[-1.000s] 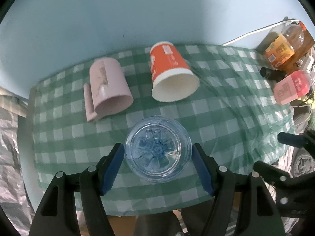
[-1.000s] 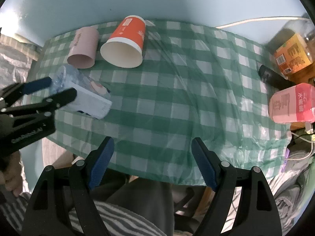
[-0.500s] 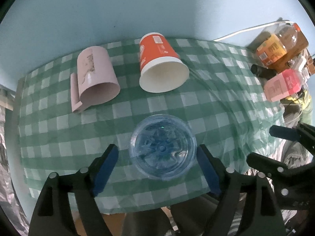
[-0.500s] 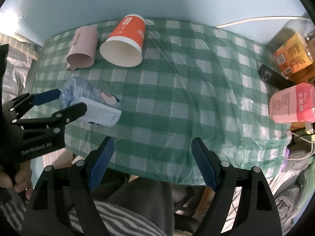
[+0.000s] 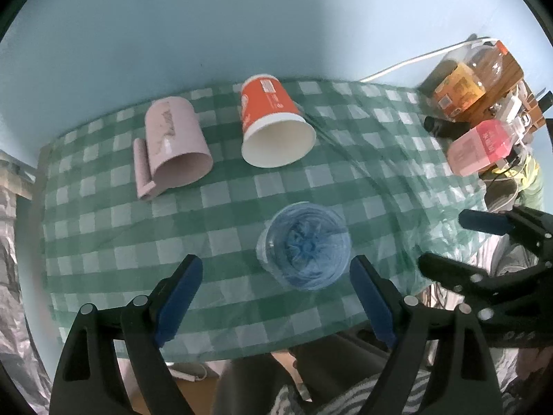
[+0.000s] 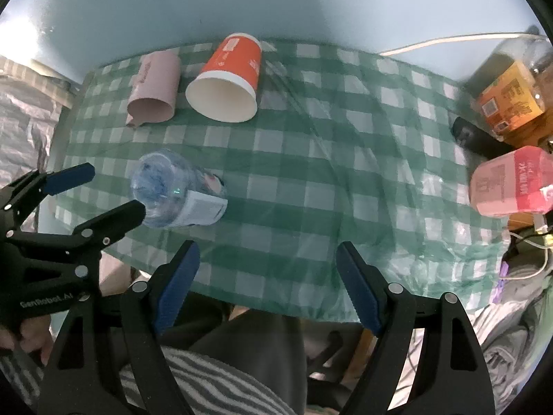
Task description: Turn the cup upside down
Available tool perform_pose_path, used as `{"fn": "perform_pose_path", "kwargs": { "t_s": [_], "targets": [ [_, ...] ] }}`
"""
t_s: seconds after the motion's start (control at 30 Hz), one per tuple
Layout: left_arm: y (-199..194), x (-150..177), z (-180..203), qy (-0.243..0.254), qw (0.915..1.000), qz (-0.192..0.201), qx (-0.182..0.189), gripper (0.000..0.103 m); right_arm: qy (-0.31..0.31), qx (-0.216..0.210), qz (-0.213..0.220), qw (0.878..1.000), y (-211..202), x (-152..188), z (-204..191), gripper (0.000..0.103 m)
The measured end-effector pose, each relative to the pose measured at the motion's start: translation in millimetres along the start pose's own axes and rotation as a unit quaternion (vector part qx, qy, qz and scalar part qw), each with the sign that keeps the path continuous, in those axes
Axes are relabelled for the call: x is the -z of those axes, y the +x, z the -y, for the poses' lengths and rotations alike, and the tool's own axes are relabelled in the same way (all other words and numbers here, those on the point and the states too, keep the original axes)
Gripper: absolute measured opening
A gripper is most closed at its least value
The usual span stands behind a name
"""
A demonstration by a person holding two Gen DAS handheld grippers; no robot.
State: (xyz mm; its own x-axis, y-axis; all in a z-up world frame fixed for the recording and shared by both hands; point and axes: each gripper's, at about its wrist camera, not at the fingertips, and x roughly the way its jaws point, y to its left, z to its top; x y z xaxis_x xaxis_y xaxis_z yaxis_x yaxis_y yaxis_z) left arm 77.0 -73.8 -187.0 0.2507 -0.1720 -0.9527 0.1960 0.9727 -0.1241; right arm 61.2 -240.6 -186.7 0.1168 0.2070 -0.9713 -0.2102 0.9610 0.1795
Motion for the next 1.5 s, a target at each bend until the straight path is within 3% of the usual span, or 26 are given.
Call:
{"fn": "perform_pose_path", "kwargs": {
  "t_s": [0.23,0.57,0.77,1.0,1.2,1.3,1.37,1.5],
  "targets": [
    [-52,5,-16,-0.014,0.9982,0.058,0.005,0.088,-0.006,0.001,0.052,0.999,-51,3,-13,0.081],
    [-153,11,-27,-0.018,0.9861,0.165,0.003,0.089,-0.016,0.02,0.141,0.99,-126,8,-42,0.081],
    [-202,28,-30,-0.032,0.9736,0.226,0.0,0.092,-0.013,0.038,0.194,0.98,-167,11,-52,0.081],
    [-249,43,-22,-0.007,0.952,0.303,-0.04,0.103,-0.004,0.039,0.229,0.973,-198,18,-60,0.081],
    [-272,57,-18,0.0,0.9368,0.343,-0.069,0.103,0.004,0.042,0.241,0.97,-211,27,-66,0.081],
    [-281,61,-20,-0.004,0.9295,0.363,-0.066,0.103,0.009,0.047,0.254,0.966,-216,31,-67,0.081],
    [-283,62,-22,-0.01,0.9284,0.367,-0.06,0.103,0.009,0.049,0.259,0.964,-217,32,-68,0.081],
    [-278,61,-26,-0.02,0.9346,0.351,-0.052,0.103,0.01,0.051,0.254,0.966,-214,32,-69,0.081]
  ]
}}
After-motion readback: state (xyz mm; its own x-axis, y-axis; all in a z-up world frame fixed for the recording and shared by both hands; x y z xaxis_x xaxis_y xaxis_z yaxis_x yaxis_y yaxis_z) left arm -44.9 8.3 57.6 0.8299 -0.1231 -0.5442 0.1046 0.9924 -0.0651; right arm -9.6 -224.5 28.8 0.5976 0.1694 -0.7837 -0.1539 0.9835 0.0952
